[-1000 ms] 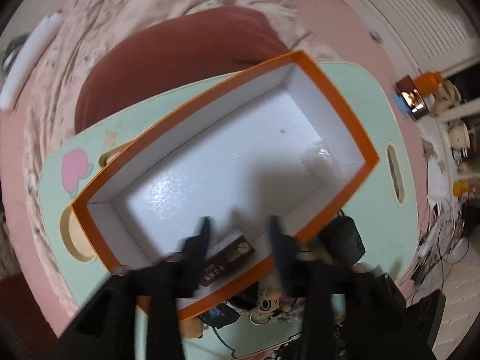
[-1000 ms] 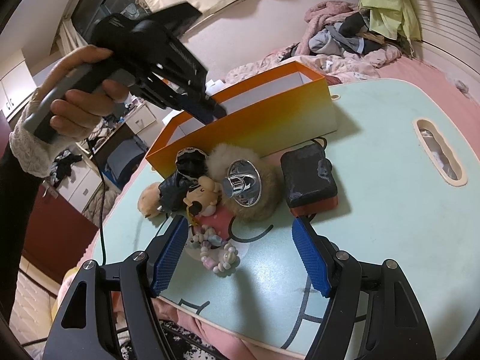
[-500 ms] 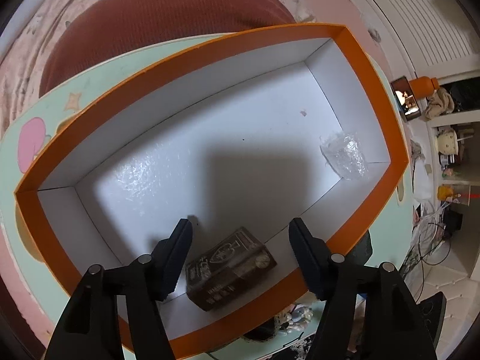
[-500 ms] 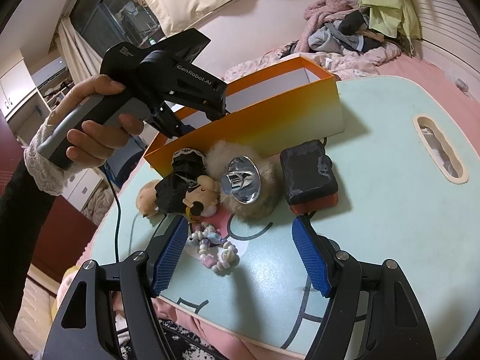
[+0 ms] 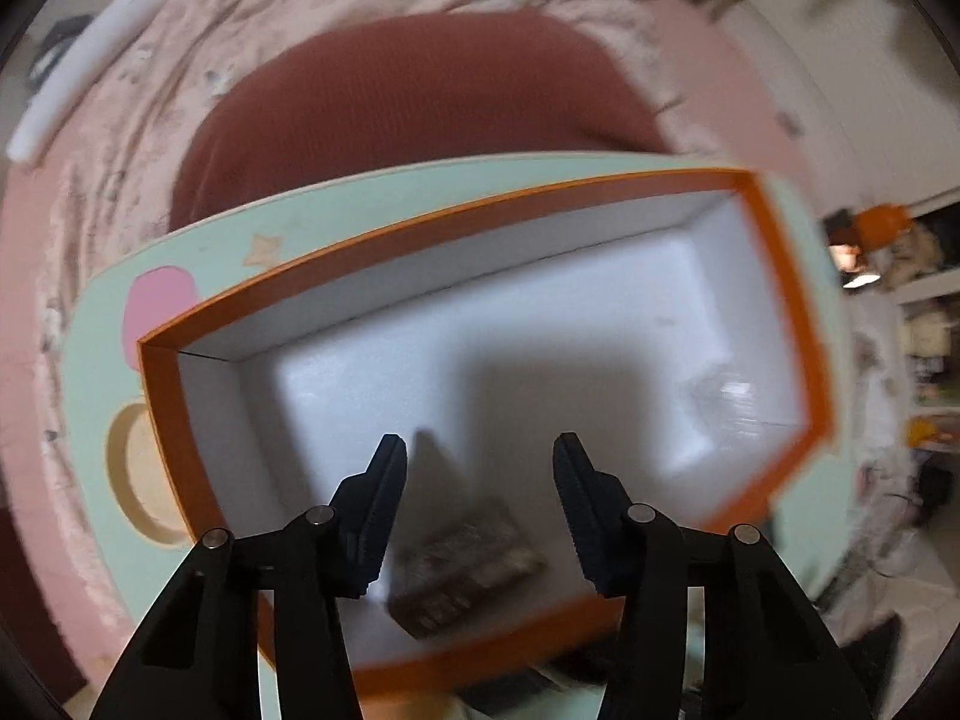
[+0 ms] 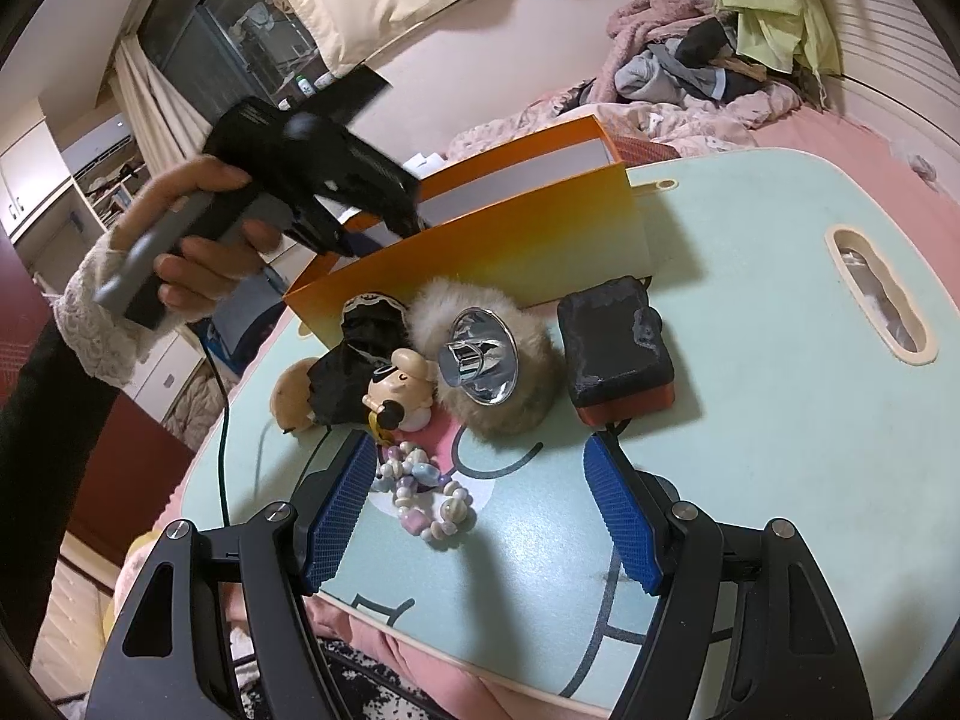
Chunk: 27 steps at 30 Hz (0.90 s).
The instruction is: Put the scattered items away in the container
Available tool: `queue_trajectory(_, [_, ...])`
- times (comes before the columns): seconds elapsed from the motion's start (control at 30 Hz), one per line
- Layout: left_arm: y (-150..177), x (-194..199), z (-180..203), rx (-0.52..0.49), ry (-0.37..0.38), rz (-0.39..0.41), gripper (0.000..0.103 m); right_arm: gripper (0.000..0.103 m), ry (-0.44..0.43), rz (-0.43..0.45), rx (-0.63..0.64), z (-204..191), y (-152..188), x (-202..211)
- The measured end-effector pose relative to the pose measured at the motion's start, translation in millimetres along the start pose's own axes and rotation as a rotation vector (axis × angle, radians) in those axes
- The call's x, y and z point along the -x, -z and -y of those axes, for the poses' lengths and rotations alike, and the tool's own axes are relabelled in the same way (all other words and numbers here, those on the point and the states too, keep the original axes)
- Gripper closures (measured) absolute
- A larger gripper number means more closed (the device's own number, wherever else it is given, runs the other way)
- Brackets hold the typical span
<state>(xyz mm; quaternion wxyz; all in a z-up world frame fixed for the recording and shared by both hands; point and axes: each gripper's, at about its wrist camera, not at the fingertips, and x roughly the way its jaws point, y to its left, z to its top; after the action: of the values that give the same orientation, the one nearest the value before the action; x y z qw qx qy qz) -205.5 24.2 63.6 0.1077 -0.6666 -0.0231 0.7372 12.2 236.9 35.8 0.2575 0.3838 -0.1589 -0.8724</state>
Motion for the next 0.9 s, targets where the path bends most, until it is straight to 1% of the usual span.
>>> queue_trajectory(0.03, [-4, -3, 12, -0.010, 0.002, -0.020, 0.053, 0.031, -0.001, -0.002, 0.000, 1, 1, 0])
queue_trajectory(0.07, [-4, -5, 13, -0.009, -0.012, -0.044, 0.053, 0.031, -0.001, -0.003, 0.000, 1, 1, -1])
queue_trajectory(0.13, [-1, -18, 15, 0.009, -0.080, -0.112, 0.053, 0.031, -0.001, -0.005, 0.004, 0, 2, 0])
queue_trajectory(0.2, [-4, -34, 15, 0.034, -0.132, -0.142, 0.052, 0.031, -0.001, -0.006, 0.009, -1, 3, 0])
queue_trajectory(0.23, [-3, -43, 13, 0.066, -0.112, -0.161, 0.047, 0.031, -0.001, -0.006, 0.010, -2, 3, 0])
queue_trajectory(0.27, [-4, -43, 13, 0.076, -0.108, -0.140, 0.041, 0.031, -0.001, -0.005, 0.009, -2, 3, 0])
queue_trajectory(0.3, [-4, -43, 15, 0.073, -0.122, -0.126, 0.036, 0.031, 0.000, -0.004, 0.008, -1, 4, 0])
queue_trajectory(0.4, [0, -43, 20, 0.078, -0.137, -0.105, 0.034, 0.031, 0.003, -0.002, 0.000, 0, 3, 1])
queue_trajectory(0.53, [7, -38, 19, 0.091, -0.123, -0.061, 0.036, 0.031, 0.005, -0.003, 0.003, -1, 2, 0])
queue_trajectory(0.57, [9, -36, 18, 0.095, -0.114, -0.051, 0.043, 0.031, 0.005, -0.004, 0.005, -1, 2, 0])
queue_trajectory(0.6, [11, -34, 17, 0.100, -0.098, -0.045, 0.062, 0.031, 0.005, -0.004, 0.006, -2, 2, 0])
queue_trajectory(0.63, [13, -32, 16, 0.106, -0.078, -0.048, 0.073, 0.031, 0.006, -0.004, 0.007, -2, 2, -1])
queue_trajectory(0.67, [16, -31, 16, 0.110, -0.072, -0.049, 0.089, 0.031, 0.007, -0.003, 0.006, -2, 1, -1])
queue_trajectory(0.7, [18, -30, 16, 0.108, -0.084, -0.048, 0.103, 0.031, 0.007, -0.002, 0.005, -1, 1, -1])
queue_trajectory(0.73, [22, -32, 16, 0.103, -0.101, -0.049, 0.102, 0.031, 0.007, -0.002, 0.002, 0, 1, -1])
queue_trajectory(0.77, [25, -30, 17, 0.096, -0.107, -0.024, 0.102, 0.031, 0.007, -0.002, -0.001, 0, 1, 0])
queue_trajectory(0.87, [30, -25, 17, 0.101, -0.116, 0.014, 0.102, 0.031, 0.007, -0.005, -0.004, 1, 1, -1])
queue_trajectory(0.9, [31, -23, 17, 0.101, -0.133, 0.036, 0.103, 0.031, 0.008, -0.007, -0.002, 0, 1, -1])
